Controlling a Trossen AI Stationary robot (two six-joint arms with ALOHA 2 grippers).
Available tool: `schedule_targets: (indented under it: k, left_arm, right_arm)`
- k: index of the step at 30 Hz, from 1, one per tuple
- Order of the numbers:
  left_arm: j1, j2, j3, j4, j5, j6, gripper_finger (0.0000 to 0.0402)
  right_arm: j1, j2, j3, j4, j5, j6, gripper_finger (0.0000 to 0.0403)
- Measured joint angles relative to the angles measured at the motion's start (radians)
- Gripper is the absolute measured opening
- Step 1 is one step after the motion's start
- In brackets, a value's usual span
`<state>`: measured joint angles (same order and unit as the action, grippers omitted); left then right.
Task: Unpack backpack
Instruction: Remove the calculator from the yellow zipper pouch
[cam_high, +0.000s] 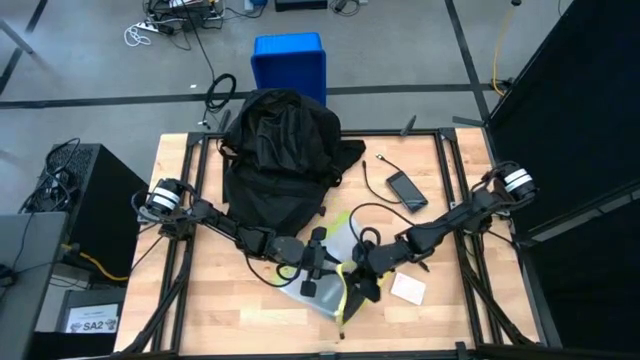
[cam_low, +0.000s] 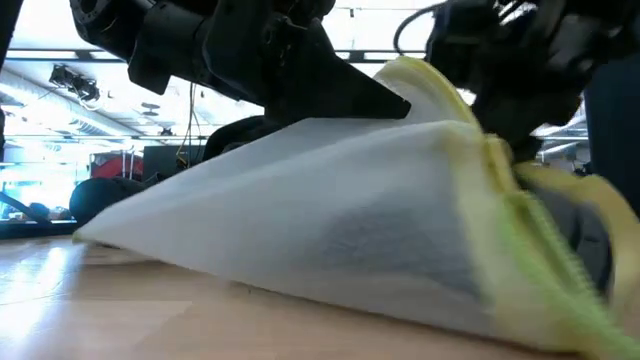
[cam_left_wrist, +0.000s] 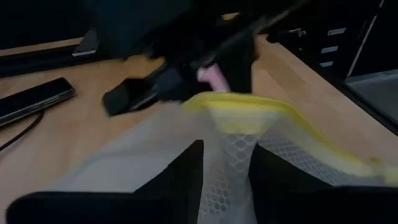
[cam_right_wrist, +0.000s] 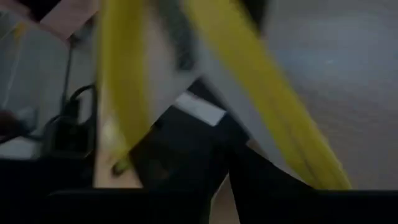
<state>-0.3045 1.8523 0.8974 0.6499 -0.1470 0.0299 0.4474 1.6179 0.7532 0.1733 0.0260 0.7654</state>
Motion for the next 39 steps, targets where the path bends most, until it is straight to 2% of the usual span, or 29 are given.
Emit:
schedule_targets:
  k: [5,13,17,21,29,35,39]
  left_arm:
    - [0.002,0.000,0.000,-0.016,-0.016,-0.006,0.0087]
    - [0.002,0.000,0.000,-0.018,-0.016,-0.008,0.0087]
    - [0.002,0.000,0.000,-0.018,-0.016,-0.008,0.0087]
    - [0.002,-0.001,0.000,-0.019,-0.016,-0.008,0.0087]
    - [0.002,-0.002,-0.001,-0.030,-0.016,-0.008,0.0087]
    - [0.002,-0.002,-0.001,-0.037,-0.015,-0.013,0.0087]
    - [0.002,-0.002,-0.001,-0.037,-0.015,-0.013,0.0087]
  right_arm:
    - [0.063,-0.076,0.000,-0.023,-0.029,0.018,0.0024]
    - [0.124,-0.120,0.000,-0.046,0.070,0.019,0.0029]
    - [0.138,-0.115,0.000,-0.148,0.111,0.117,0.0038]
    - [0.140,-0.115,0.000,-0.259,0.098,0.212,0.0062]
    - [0.156,-0.115,0.000,-0.316,0.049,0.289,0.0130]
    - [0.141,-0.114,0.000,-0.448,0.132,0.287,0.0170]
    - [0.101,-0.114,0.000,-0.455,0.143,0.240,0.0190]
